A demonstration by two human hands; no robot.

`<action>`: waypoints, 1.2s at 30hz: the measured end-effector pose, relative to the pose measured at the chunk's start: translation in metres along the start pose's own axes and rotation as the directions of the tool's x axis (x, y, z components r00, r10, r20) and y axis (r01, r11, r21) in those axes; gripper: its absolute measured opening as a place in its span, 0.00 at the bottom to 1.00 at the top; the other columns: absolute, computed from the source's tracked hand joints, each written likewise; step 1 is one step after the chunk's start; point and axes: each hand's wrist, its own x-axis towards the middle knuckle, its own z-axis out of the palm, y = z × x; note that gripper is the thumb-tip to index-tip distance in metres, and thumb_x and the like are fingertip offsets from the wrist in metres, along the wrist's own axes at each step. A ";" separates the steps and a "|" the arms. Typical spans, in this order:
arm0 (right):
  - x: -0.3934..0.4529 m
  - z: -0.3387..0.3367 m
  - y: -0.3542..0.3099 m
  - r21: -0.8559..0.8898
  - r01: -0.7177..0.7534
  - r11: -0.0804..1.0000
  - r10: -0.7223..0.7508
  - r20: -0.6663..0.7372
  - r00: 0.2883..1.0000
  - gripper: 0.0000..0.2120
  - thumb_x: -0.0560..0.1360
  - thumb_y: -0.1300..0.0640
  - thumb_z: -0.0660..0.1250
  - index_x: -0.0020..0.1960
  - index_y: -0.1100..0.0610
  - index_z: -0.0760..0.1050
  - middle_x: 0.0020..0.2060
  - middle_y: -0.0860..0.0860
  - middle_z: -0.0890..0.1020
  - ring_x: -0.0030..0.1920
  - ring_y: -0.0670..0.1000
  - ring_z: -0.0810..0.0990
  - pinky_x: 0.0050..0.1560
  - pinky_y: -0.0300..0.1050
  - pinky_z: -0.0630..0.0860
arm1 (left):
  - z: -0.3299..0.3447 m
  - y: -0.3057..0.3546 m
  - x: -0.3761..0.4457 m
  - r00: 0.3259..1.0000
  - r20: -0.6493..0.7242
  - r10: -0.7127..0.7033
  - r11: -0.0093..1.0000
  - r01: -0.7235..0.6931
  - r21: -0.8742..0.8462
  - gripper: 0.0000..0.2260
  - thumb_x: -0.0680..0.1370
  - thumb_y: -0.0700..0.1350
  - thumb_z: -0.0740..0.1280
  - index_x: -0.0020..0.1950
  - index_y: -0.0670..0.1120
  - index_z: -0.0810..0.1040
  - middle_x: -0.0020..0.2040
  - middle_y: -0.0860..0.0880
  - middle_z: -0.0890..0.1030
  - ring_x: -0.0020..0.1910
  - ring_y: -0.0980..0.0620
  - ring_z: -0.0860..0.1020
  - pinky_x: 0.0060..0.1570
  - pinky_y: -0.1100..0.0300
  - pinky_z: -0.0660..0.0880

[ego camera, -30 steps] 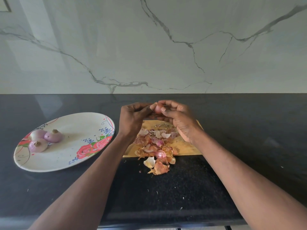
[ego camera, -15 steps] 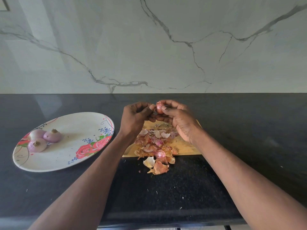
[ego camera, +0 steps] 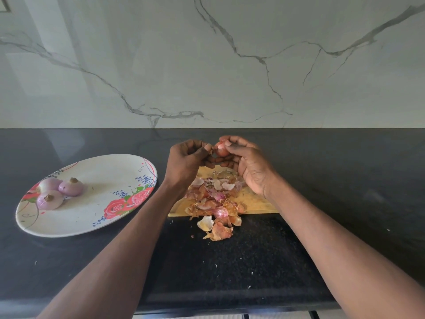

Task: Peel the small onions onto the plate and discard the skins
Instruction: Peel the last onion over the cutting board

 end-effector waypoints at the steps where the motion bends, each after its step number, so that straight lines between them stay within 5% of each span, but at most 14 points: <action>1: 0.000 0.000 0.000 0.008 0.003 1.000 -0.002 -0.022 1.000 0.08 0.78 0.66 0.66 0.54 0.58 0.80 0.46 0.57 0.84 0.43 0.52 0.84 0.45 0.45 0.79 | 0.000 0.000 0.000 1.000 -0.004 -0.007 1.000 0.007 -0.010 0.07 0.81 0.38 0.67 0.49 0.35 0.81 0.41 0.40 0.84 0.37 0.46 0.83 0.41 0.55 0.80; 7: 0.001 -0.004 -0.002 0.047 -0.008 0.999 0.012 -0.086 0.996 0.07 0.78 0.68 0.64 0.54 0.61 0.77 0.47 0.61 0.84 0.38 0.53 0.84 0.36 0.40 0.78 | -0.004 0.002 0.001 0.990 -0.126 -0.058 0.998 0.056 -0.020 0.06 0.80 0.35 0.67 0.52 0.32 0.79 0.41 0.40 0.84 0.38 0.44 0.84 0.41 0.54 0.82; 10: 0.000 -0.004 -0.003 0.057 -0.011 0.998 0.015 -0.055 0.998 0.06 0.78 0.66 0.65 0.54 0.61 0.78 0.44 0.59 0.83 0.38 0.52 0.83 0.36 0.39 0.77 | -0.005 0.001 0.001 0.994 -0.109 -0.032 0.984 0.051 0.172 0.10 0.77 0.31 0.65 0.54 0.39 0.82 0.45 0.43 0.85 0.43 0.46 0.85 0.47 0.52 0.83; 14: 0.000 -0.003 -0.001 0.050 -0.017 0.999 0.020 -0.060 0.998 0.09 0.79 0.64 0.65 0.58 0.63 0.79 0.42 0.57 0.82 0.36 0.49 0.81 0.35 0.37 0.76 | -0.002 0.006 -0.005 0.998 -0.063 0.008 0.918 0.018 0.397 0.11 0.78 0.37 0.65 0.51 0.47 0.86 0.47 0.50 0.85 0.40 0.61 0.80 0.41 0.64 0.76; 17: 0.000 -0.003 -0.001 0.032 -0.042 0.999 0.043 -0.049 0.998 0.11 0.80 0.65 0.63 0.60 0.64 0.78 0.42 0.57 0.82 0.37 0.49 0.80 0.35 0.37 0.75 | -0.004 0.010 -0.002 0.996 -0.003 -0.086 0.988 0.086 0.132 0.08 0.80 0.40 0.67 0.54 0.47 0.85 0.52 0.48 0.86 0.54 0.53 0.82 0.53 0.60 0.76; 20: -0.001 -0.004 0.000 -0.025 -0.016 1.000 0.015 -0.039 0.999 0.09 0.79 0.66 0.64 0.56 0.60 0.80 0.44 0.57 0.83 0.39 0.50 0.80 0.36 0.39 0.75 | -0.007 0.012 0.001 0.977 0.128 -0.173 0.970 0.192 -0.150 0.09 0.80 0.43 0.69 0.57 0.42 0.84 0.53 0.39 0.85 0.53 0.43 0.83 0.57 0.50 0.80; 25: -0.003 -0.002 0.000 -0.132 0.086 0.987 -0.096 -0.071 0.993 0.04 0.74 0.65 0.72 0.49 0.61 0.80 0.44 0.58 0.86 0.41 0.53 0.83 0.39 0.44 0.80 | -0.007 0.010 0.001 0.957 0.191 -0.220 0.940 0.260 -0.221 0.12 0.78 0.42 0.69 0.60 0.39 0.82 0.53 0.37 0.85 0.50 0.42 0.84 0.55 0.51 0.82; 30: -0.004 -0.001 0.004 -0.239 0.119 0.964 -0.137 -0.062 0.989 0.04 0.78 0.61 0.70 0.47 0.58 0.84 0.40 0.56 0.86 0.38 0.51 0.82 0.39 0.45 0.79 | -0.007 0.013 0.000 0.921 0.239 -0.308 0.857 0.378 -0.350 0.11 0.73 0.41 0.70 0.53 0.37 0.80 0.48 0.38 0.84 0.48 0.42 0.84 0.52 0.53 0.83; 33: -0.002 -0.003 0.008 -0.542 0.151 0.827 -0.233 -0.086 0.969 0.08 0.78 0.58 0.70 0.55 0.51 0.84 0.46 0.52 0.86 0.44 0.49 0.83 0.46 0.50 0.82 | -0.008 0.015 0.001 0.919 0.206 -0.337 0.811 0.394 -0.432 0.07 0.76 0.37 0.68 0.52 0.36 0.78 0.45 0.39 0.84 0.46 0.44 0.85 0.48 0.56 0.84; 36: -0.005 0.002 0.011 -0.629 0.263 0.732 -0.338 0.001 0.941 0.15 0.74 0.57 0.74 0.60 0.48 0.81 0.49 0.47 0.84 0.47 0.48 0.83 0.48 0.45 0.82 | -0.010 0.015 0.002 0.921 0.184 -0.342 0.807 0.389 -0.445 0.05 0.80 0.35 0.65 0.53 0.36 0.80 0.44 0.41 0.84 0.43 0.47 0.84 0.47 0.56 0.84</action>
